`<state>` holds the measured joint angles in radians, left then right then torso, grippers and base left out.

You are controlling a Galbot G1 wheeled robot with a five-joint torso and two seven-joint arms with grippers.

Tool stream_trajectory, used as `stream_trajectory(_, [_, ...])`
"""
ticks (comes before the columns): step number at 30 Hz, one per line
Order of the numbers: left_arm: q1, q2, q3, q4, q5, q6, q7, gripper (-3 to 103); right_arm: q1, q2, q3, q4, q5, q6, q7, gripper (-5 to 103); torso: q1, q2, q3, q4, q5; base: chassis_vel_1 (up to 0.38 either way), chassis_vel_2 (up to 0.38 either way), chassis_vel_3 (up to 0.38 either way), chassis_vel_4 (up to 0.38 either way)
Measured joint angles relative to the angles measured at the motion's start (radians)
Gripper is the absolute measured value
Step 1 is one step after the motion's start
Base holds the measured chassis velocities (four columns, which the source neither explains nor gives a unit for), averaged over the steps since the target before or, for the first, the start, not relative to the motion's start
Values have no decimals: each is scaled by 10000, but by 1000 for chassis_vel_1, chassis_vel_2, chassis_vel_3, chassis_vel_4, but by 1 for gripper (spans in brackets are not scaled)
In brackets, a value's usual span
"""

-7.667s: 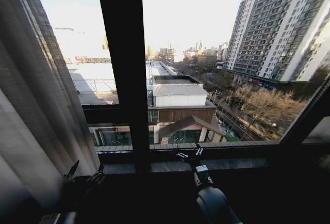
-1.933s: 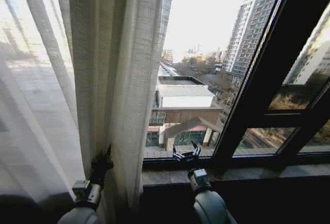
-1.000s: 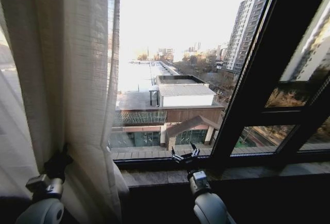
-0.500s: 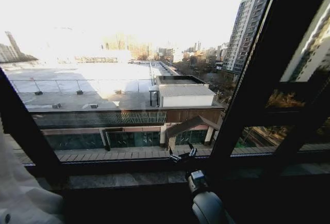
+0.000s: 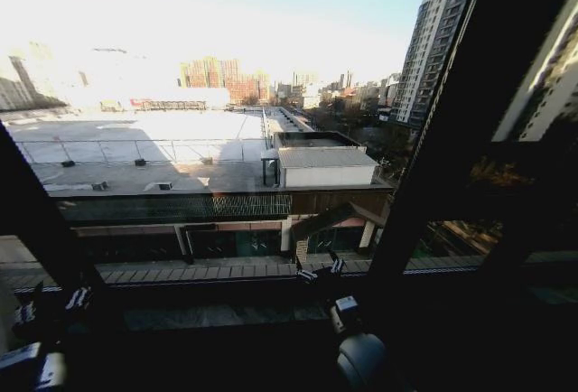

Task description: Open the curtains by pulling them apart, changing their state from closed to fully open.

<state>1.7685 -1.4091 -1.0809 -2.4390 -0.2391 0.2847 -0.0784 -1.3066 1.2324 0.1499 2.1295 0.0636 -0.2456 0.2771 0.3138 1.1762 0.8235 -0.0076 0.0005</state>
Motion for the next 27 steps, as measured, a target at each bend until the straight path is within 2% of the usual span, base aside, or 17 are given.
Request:
stream_trajectory(1, [0,0,0,0,0,0,0,76,0,0,0,0,0,0,0,100,0,0,0,0,0,0,0,0,0])
stream_trajectory(2, [62,76,-1,-32,-293,-77,248,76,12,45,32,4,115,-6,14,100,0,-1,0,0,0,0,0,0,0])
stream_trajectory(5, [48,258,-38,12,-1101,-297,808,92,88,170,138,90,596,-182,105,100,1,-1,0,0,-1,0,0,0,0])
stream_trajectory(6, [48,258,-38,12,-1101,-297,808,92,88,170,138,90,596,-182,105,100,1,-1,0,0,-1,0,0,0,0])
stream_trajectory(8, [-64,299,-13,110,-1596,-357,1006,98,113,203,249,345,981,-650,236,100,3,-1,1,0,-2,0,0,0,0])
stream_trajectory(12, [-205,285,152,222,-1968,-407,1068,100,93,175,461,545,1155,-882,262,100,3,-1,0,-1,-3,0,0,0,0])
stream_trajectory(20, [-280,323,216,316,-1992,-501,1241,100,14,148,757,658,1189,-908,263,100,3,-2,1,0,-4,-6,-32,14,40])
stream_trajectory(27, [-348,386,307,451,-1979,-539,1263,100,-30,243,818,668,1157,-908,281,100,3,-1,0,0,-4,-84,-194,69,182])
